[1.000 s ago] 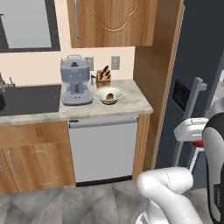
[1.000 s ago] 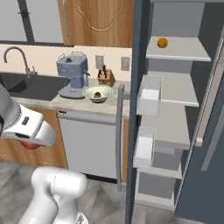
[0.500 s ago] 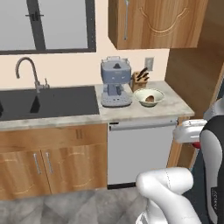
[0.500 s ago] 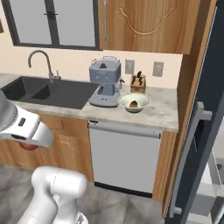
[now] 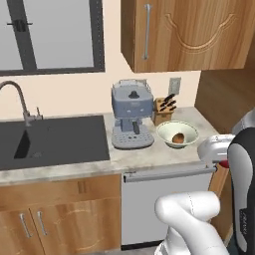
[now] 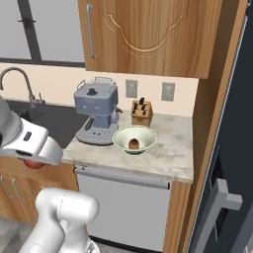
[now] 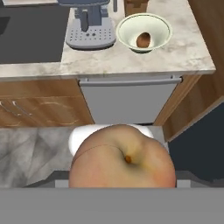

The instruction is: Take the orange, potato, and peach from the freezer and place them in the bowl on the counter.

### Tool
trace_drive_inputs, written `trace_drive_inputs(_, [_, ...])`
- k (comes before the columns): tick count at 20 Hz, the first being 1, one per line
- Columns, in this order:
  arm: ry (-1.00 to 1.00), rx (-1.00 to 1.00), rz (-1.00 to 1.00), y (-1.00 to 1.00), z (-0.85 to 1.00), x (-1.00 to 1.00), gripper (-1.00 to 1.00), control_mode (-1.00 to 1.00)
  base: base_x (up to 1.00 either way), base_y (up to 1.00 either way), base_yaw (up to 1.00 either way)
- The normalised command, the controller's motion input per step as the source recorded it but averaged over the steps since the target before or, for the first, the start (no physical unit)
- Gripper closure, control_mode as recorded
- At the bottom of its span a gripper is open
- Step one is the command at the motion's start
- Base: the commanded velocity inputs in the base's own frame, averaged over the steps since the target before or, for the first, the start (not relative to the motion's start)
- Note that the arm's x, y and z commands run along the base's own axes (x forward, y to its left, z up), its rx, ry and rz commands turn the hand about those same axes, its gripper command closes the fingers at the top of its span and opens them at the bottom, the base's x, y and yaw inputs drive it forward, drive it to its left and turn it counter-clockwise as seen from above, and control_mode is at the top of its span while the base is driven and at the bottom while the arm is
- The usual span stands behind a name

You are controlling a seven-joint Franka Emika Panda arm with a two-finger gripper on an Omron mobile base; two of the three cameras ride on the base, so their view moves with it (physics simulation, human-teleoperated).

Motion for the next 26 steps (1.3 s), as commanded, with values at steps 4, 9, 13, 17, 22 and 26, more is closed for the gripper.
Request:
trace_drive_inputs(4, [0.0, 0.0, 0.0, 0.0, 0.0, 0.0, 1.0, 1.0, 0.64, -0.48, -0.07])
trace_drive_inputs(9, [0.0, 0.0, 0.0, 0.0, 0.0, 0.0, 1.0, 1.0, 0.41, -0.39, -0.05])
trace_drive_inputs(13, [0.0, 0.0, 0.0, 0.0, 0.0, 0.0, 1.0, 1.0, 0.31, -0.25, -0.02])
trace_drive_inputs(17, [0.0, 0.0, 0.0, 0.0, 0.0, 0.0, 1.0, 1.0, 0.49, -0.15, 0.0])
trace_drive_inputs(22, [0.0, 0.0, 0.0, 0.0, 0.0, 0.0, 1.0, 1.0, 0.51, -0.09, -0.01])
trace_drive_inputs(26, [0.0, 0.0, 0.0, 0.0, 0.0, 0.0, 1.0, 1.0, 0.51, -0.14, 0.0])
